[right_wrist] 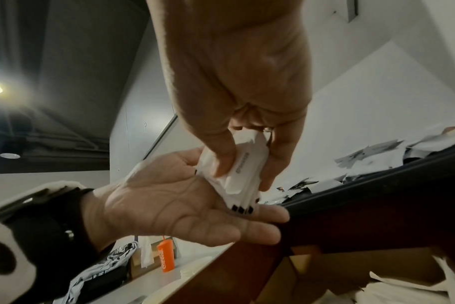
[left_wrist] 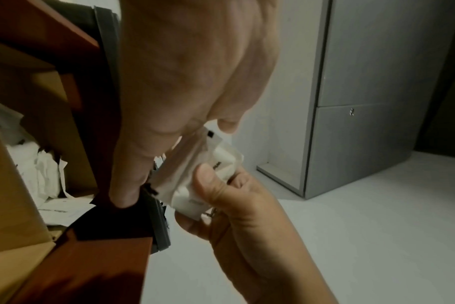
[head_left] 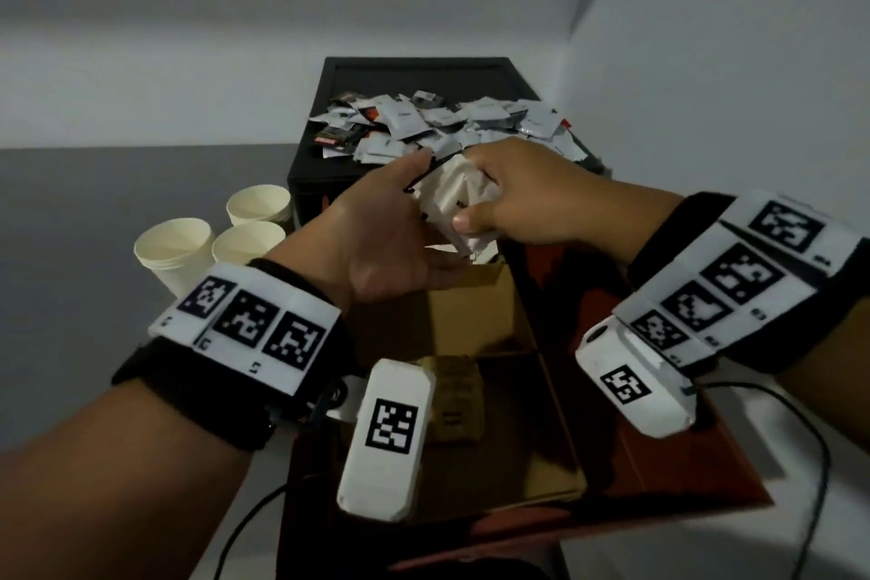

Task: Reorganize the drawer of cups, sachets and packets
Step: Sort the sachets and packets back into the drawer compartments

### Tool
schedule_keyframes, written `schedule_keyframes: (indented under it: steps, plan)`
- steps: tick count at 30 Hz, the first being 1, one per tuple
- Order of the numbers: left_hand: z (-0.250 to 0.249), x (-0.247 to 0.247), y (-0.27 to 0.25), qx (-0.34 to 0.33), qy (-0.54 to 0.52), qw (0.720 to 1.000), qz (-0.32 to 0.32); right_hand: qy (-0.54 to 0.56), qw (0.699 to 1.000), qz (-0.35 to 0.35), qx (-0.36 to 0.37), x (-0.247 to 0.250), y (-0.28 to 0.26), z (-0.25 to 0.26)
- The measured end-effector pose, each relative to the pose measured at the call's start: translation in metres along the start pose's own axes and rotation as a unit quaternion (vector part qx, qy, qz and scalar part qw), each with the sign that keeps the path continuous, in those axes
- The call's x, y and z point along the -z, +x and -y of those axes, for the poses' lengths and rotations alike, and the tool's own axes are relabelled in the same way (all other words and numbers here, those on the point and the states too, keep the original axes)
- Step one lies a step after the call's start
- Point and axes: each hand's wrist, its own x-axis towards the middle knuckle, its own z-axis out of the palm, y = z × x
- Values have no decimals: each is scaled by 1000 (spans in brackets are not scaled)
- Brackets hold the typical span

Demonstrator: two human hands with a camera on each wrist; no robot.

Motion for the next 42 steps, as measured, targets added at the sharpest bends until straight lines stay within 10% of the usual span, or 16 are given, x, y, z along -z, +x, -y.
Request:
schedule_keyframes:
  steps: [7,12,17,33,42]
  plan:
    - [3,-6,-22,61,261,963,-41,-74,989,124,-24,-18,-27,-18]
    - [-5,0,-28,7,588,791,-171,-180,951,251,-3,-55,-52,-29]
    - [1,29,-26,66,655,718,-225,-204,940,273,-10,-77,-50,-41]
    - [28,73,-16,167,689,693,-131,-469,823,308,91,-106,-59,-31]
    - [28,75,-20,143,661,727,-117,-488,739,445,-131,-120,-31,-30]
